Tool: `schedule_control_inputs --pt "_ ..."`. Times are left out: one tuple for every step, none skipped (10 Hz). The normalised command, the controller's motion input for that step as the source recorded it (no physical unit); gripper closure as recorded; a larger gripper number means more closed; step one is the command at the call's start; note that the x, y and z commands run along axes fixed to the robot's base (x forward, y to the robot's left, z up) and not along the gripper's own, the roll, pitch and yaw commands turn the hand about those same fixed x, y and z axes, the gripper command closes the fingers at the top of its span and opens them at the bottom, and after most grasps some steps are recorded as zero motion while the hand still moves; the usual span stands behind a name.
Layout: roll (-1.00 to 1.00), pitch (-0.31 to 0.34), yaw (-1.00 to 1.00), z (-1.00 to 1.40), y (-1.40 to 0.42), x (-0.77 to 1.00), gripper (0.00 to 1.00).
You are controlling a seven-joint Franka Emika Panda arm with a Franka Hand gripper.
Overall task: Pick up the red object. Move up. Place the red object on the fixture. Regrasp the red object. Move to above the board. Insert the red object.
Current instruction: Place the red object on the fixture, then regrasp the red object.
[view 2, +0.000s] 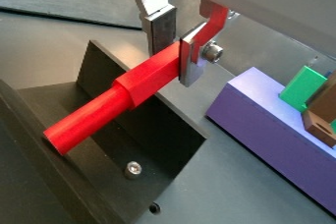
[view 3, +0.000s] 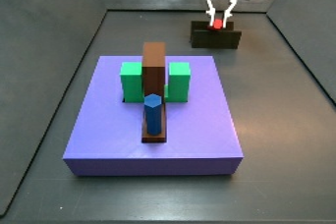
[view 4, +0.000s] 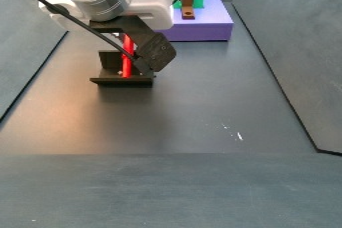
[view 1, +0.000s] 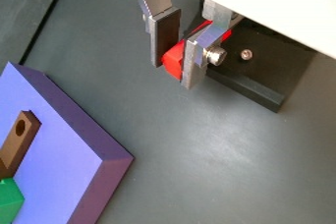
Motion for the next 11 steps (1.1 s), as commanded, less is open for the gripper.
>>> schedule_control_inputs --pt "-0.23 0.014 -0.09 -0.13 0.0 0.17 1.0" --pt "-0.25 0.011 -0.1 -0.09 0.0 0.15 1.0" --pt "-0.28 0.009 -0.1 -0.07 0.01 0.12 1.0" --pt "-0.27 0.006 -0.09 -0.08 0.02 0.12 1.0" --pt "-0.26 0.0 -0.06 -0.09 0.02 0.1 1.0" --pt "-0.24 0.0 -0.02 -0.06 0.04 0.06 1.0" --pt "-0.15 0.0 0.0 -0.03 0.0 0.0 1.0" --pt "-0.11 0.0 0.0 0.0 0.0 0.0 1.0" --pt "0.0 0.0 0.0 0.0 0.0 0.0 1.0" --pt "0.0 0.0 0.0 0.0 0.0 0.0 0.0" --pt "0.01 0.0 0.0 0.0 0.0 0.0 0.0"
